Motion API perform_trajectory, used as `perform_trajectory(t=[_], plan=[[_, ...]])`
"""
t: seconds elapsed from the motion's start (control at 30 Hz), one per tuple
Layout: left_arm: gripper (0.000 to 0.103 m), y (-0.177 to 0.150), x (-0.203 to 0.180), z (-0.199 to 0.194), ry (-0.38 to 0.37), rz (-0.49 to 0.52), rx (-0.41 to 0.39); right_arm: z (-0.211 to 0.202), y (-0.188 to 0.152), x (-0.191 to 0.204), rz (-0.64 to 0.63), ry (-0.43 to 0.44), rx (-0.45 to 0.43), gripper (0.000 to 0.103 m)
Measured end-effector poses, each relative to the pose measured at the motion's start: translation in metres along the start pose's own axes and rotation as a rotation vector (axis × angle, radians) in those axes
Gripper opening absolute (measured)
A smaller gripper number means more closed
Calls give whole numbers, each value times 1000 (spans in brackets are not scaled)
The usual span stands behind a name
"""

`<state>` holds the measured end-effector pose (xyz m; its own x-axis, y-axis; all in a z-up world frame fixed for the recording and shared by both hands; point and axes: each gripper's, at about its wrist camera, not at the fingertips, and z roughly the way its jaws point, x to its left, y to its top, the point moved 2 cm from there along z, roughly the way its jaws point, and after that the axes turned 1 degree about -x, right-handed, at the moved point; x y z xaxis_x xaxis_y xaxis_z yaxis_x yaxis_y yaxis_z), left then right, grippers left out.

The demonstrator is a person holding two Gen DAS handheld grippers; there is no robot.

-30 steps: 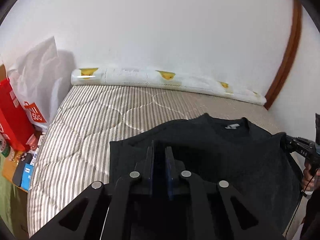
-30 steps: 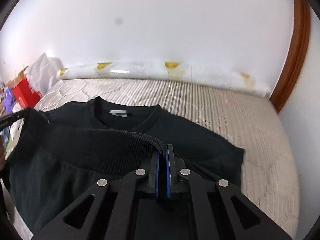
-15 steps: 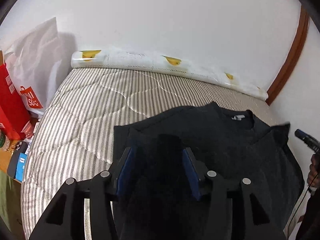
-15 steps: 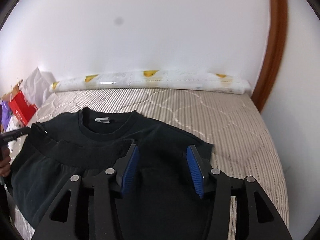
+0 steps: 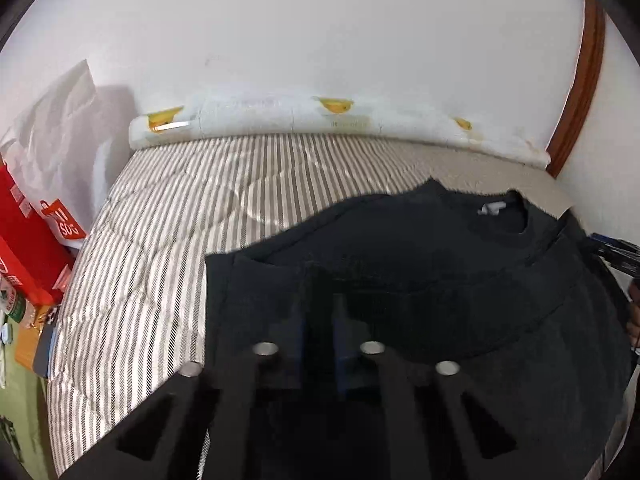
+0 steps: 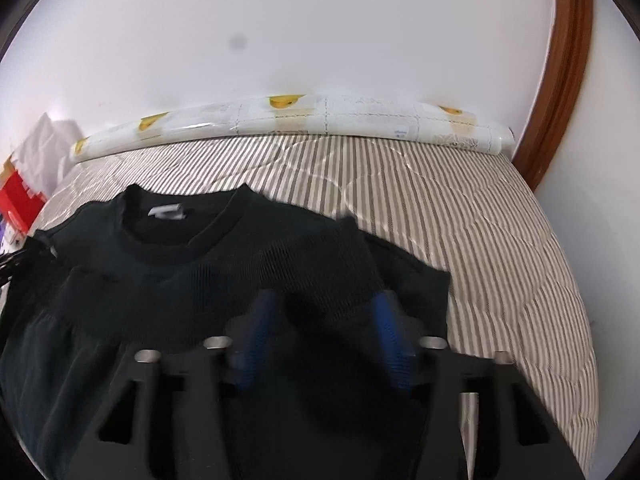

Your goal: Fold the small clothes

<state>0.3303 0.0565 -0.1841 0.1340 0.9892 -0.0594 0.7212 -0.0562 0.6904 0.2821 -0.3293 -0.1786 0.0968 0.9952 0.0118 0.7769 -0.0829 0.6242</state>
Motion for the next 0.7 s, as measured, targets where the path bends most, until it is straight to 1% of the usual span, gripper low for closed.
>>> perform_trajectory(t=[0.03,0.07,0.1,0.13,0.2,0.27,0.3,0.4,0.5,0.6,0.7], plan=[[7,2,2,-5,-1,1,-29,4,2,2,-10,21,13,0],[7,5,3,-10,-5,1,-54,5,4,4,-19,36,7,0],[7,9,7,-18,-5,-5,-95,-1,7,4,-29,21,-45,0],[7,12,11,-24,-8,-16,-123,-6,9,2,-27,4,-73,0],[7,20,17,-28,-21,-36,-136,-7,10,-11,14,-19,-78,0],[7,26,16,-20,-8,-23,-117,-1,8,-24,44,-60,-61,0],[7,27,15,-14,3,-12,-107,6,5,-34,75,-75,-34,0],[7,28,16,12,29,-17,-36,15,0,-47,130,-52,5,0],[9,23,22,29,20,-57,23,7,3,-45,108,-12,-10,1],[11,20,25,37,14,-75,49,0,5,-39,79,19,-20,2],[11,19,24,40,21,-73,58,1,6,-34,75,59,-17,6]])
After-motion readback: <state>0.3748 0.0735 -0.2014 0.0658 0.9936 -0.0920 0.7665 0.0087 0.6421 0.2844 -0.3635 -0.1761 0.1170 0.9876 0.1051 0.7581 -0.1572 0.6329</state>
